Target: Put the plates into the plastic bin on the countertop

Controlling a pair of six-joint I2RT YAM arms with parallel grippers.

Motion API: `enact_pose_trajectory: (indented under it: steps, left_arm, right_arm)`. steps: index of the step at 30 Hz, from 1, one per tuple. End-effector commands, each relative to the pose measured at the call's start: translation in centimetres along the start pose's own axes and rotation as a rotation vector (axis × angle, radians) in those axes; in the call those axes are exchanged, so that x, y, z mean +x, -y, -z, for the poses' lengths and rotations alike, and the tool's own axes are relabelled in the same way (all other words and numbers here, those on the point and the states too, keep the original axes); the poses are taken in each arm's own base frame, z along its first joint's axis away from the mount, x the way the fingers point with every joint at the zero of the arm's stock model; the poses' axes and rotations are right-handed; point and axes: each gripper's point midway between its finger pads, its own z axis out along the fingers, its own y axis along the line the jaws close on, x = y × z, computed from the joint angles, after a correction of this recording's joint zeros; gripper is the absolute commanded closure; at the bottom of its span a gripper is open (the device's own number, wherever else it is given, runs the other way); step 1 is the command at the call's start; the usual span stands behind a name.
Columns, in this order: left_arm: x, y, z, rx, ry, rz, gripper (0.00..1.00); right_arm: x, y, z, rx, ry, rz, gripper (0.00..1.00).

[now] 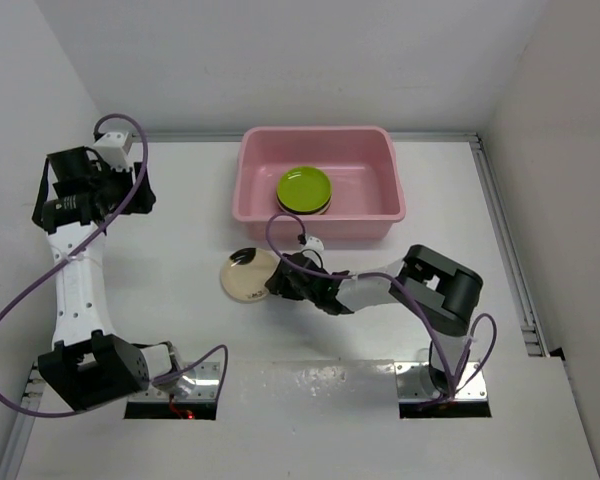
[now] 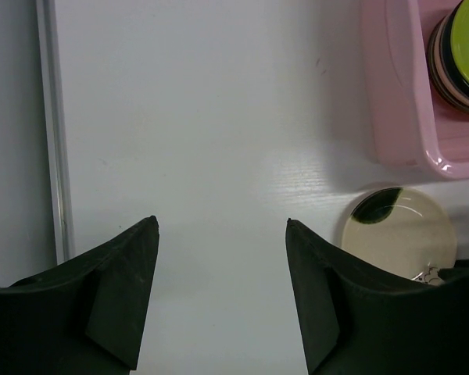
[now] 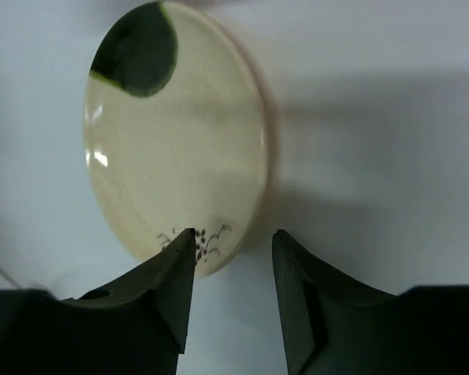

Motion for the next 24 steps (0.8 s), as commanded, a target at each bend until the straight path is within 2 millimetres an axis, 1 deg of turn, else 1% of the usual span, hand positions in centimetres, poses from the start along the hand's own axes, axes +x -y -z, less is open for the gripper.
enact_pose_trajectory:
  steps: [1,2,3,4,5,6,8,9,10,11,12,13,14,15,16,17,18,19,20,21,22,23,24]
  left_arm:
    - [-0.4,0.3,0.2,0.011,0.011,-0.016,0.32]
    - [-0.5,0.5,0.1,0.019,0.011,-0.032,0.32]
    - [-0.8,0.5,0.2,0.017,0.02,-0.035,0.32]
    - [-0.7,0.4,0.0,0.019,0.011,-0.041,0.32]
    - [-0.7,0.4,0.0,0.019,0.011,-0.041,0.32]
    - [-0.6,0.2,0.0,0.008,0.009,-0.05,0.32]
    - [-0.4,0.1,0.0,0.001,-0.002,-0.047,0.32]
    - [-0.4,0.0,0.0,0.001,-0.002,-0.056,0.32]
    - [-0.1,-0.1,0.1,-0.005,-0.012,-0.053,0.32]
    - [-0.1,-0.1,0.1,-0.005,-0.013,-0.053,0.32]
    - [-0.1,-0.1,0.1,-0.005,-0.013,-0.053,0.32]
    - [-0.1,-0.1,0.1,-0.005,-0.013,-0.064,0.32]
    - [0.1,-0.3,-0.2,-0.012,-0.023,-0.061,0.32]
    - [-0.1,-0.3,0.0,-0.012,-0.023,-0.061,0.32]
    - [0.0,-0.4,0.0,-0.021,-0.026,-0.061,0.32]
    - [0.0,-0.6,0.0,-0.03,-0.028,-0.061,0.32]
    - [-0.3,-0.7,-0.1,-0.03,-0.027,-0.062,0.32]
    - [-0.6,-0.9,0.1,-0.043,-0.021,-0.065,0.32]
    - [-0.6,-0.9,0.1,-0.043,-0.021,-0.065,0.32]
    - [-0.8,-1.0,0.0,-0.043,-0.02,-0.065,0.31]
    - [-1.3,-1.4,0.2,-0.068,-0.013,-0.069,0.31]
    - [-1.3,-1.4,0.2,-0.069,-0.013,-0.069,0.31]
    - [-1.7,-1.8,0.5,-0.088,-0.006,-0.082,0.31]
  right_arm:
    - [-1.4,0.5,-1.1,0.066,0.071,0.022,0.57]
    - [-1.5,0.4,-1.4,0.073,0.074,0.024,0.6]
    - [-1.4,1.2,-1.9,0.091,0.066,0.018,0.62]
    - [-0.7,1.2,-2.0,0.083,0.033,0.01,0.64]
    - [-0.4,2.1,-2.3,0.104,0.016,0.004,0.68]
    - [0.1,2.6,-2.5,0.115,-0.002,-0.022,0.77]
    - [1.3,3.5,-2.5,0.132,-0.048,-0.014,0.9]
    - [1.4,3.8,-2.6,0.134,-0.055,0.001,1.0]
    - [1.9,3.7,-2.5,0.122,-0.077,0.028,1.0]
    - [2.0,3.1,-2.6,0.087,-0.096,0.045,1.0]
    - [2.1,1.5,-2.5,0.019,-0.121,0.062,1.0]
    - [2.1,0.9,-2.4,-0.024,-0.131,0.155,1.0]
    - [2.7,-0.7,-1.7,-0.095,-0.181,0.181,1.0]
    - [1.7,-2.9,-1.5,-0.162,-0.16,0.239,1.0]
    - [1.1,-4.2,-1.0,-0.2,-0.155,0.248,1.0]
    - [0.9,-6.6,-0.2,-0.282,-0.17,0.264,1.0]
    - [-0.6,-8.4,0.3,-0.335,-0.138,0.305,1.0]
    - [-1.4,-10.7,1.2,-0.402,-0.149,0.32,1.0]
    - [-2.6,-12.5,1.7,-0.439,-0.13,0.325,1.0]
    - [-4.5,-13.3,2.2,-0.456,-0.1,0.314,1.0]
    - [-5.6,-14.5,2.8,-0.485,-0.093,0.304,1.0]
    - [-7.3,-16.1,3.9,-0.515,-0.062,0.289,1.0]
    - [-10.2,-16.2,4.0,-0.511,-0.016,0.265,1.0]
